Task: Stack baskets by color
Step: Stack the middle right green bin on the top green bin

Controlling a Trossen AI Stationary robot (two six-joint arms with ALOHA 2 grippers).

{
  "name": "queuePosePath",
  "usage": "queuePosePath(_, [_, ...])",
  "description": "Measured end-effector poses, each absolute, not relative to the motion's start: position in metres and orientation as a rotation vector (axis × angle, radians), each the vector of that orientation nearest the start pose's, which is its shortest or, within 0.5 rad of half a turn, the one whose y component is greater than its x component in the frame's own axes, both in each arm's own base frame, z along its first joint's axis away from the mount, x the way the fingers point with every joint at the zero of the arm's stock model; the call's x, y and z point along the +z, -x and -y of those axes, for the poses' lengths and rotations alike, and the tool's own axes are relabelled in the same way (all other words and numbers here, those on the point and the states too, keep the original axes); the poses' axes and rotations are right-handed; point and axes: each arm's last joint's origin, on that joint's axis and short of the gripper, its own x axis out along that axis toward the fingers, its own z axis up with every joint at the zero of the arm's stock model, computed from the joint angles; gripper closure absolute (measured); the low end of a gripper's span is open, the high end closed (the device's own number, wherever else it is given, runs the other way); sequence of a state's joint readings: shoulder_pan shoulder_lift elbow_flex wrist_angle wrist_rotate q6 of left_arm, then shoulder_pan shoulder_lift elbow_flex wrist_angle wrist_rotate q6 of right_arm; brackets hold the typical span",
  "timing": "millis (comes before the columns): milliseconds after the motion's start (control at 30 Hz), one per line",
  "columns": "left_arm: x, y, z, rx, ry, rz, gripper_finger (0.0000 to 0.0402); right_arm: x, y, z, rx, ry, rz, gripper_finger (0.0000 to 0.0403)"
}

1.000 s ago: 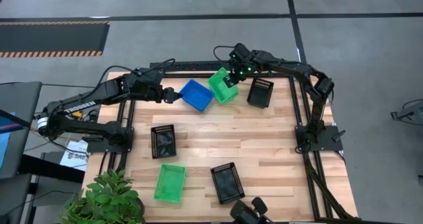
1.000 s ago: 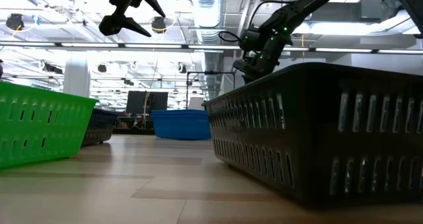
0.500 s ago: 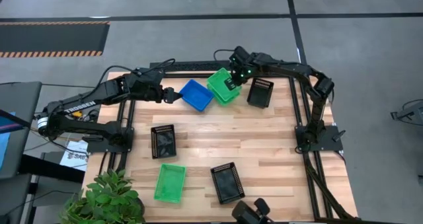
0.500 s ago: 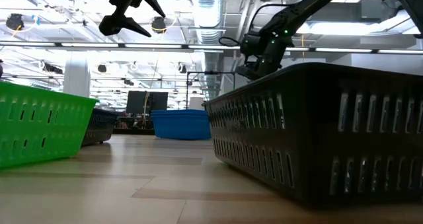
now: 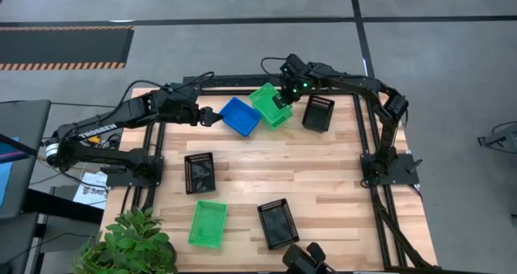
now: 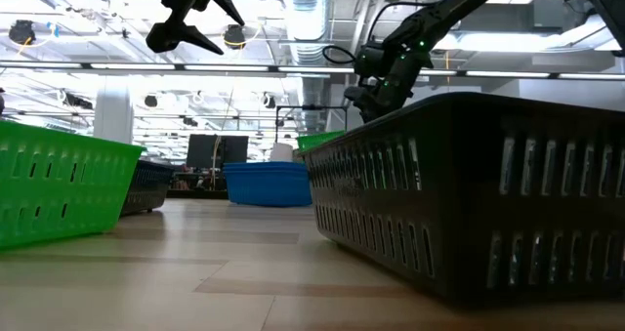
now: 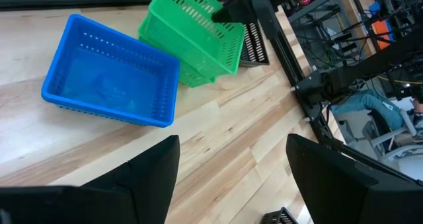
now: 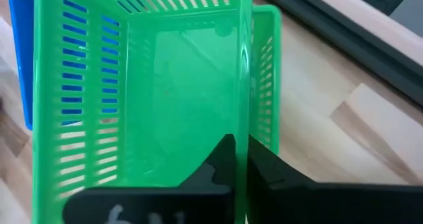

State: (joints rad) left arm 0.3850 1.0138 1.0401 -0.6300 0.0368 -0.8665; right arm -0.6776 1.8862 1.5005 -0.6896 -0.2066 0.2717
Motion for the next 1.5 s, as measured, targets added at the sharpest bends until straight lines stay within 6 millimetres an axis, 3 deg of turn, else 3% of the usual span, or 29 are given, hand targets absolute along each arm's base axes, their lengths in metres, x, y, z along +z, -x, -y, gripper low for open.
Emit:
queuePosePath(900, [0.339, -0.189, -0.076, 0.587, 0.946, -0.412, 0.0136, 0.232, -0.311, 0.246, -0.553, -0.701, -0.942, 0.0376])
queuePosePath(1167, [0.339, -0.189, -0.076, 0.589, 0.955, -0.410, 0.0136, 0.201, -0.318, 0.250, -0.533, -0.752, -1.019, 0.0379])
queuePosePath(1367, [0.339, -0.189, -0.076, 0.596, 0.955, -0.410, 0.0136, 0.202, -0.319, 0.251, -0.535, -0.746, -1.004, 0.0376])
queuePosePath(1500, [0.339, -0.189, -0.076, 0.600, 0.954, -0.408, 0.0136, 0.201, -0.319, 0.251, -0.541, -0.748, -1.008, 0.0352])
